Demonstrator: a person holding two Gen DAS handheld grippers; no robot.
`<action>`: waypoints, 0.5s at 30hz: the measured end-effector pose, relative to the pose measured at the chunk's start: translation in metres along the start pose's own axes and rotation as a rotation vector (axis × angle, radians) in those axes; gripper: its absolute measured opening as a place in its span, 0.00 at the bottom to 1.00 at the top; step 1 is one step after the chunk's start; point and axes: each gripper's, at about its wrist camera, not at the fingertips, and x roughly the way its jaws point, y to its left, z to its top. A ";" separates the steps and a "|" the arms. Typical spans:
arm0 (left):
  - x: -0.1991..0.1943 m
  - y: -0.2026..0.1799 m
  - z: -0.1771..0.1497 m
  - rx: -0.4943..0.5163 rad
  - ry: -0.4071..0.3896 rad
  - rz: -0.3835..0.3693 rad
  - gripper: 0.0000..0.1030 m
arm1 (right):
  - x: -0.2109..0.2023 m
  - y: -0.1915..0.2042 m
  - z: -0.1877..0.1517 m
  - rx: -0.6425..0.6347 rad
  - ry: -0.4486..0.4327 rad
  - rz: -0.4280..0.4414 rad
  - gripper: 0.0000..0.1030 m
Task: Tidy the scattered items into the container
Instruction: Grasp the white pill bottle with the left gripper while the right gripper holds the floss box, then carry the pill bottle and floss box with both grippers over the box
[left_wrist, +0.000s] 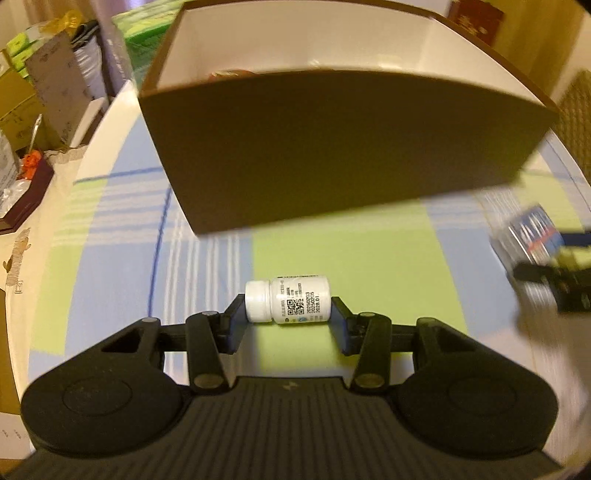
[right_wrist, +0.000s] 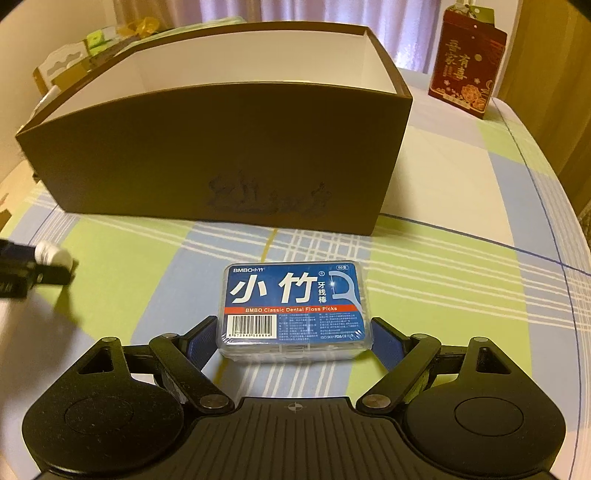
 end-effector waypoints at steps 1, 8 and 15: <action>-0.003 -0.003 -0.005 0.008 0.007 -0.010 0.40 | -0.001 0.000 -0.001 -0.007 0.002 0.005 0.85; -0.014 -0.025 -0.018 0.052 0.027 -0.059 0.40 | -0.009 -0.001 -0.008 -0.046 0.020 0.048 0.85; -0.035 -0.040 -0.011 0.104 -0.027 -0.075 0.40 | -0.030 -0.005 -0.011 -0.056 -0.002 0.090 0.85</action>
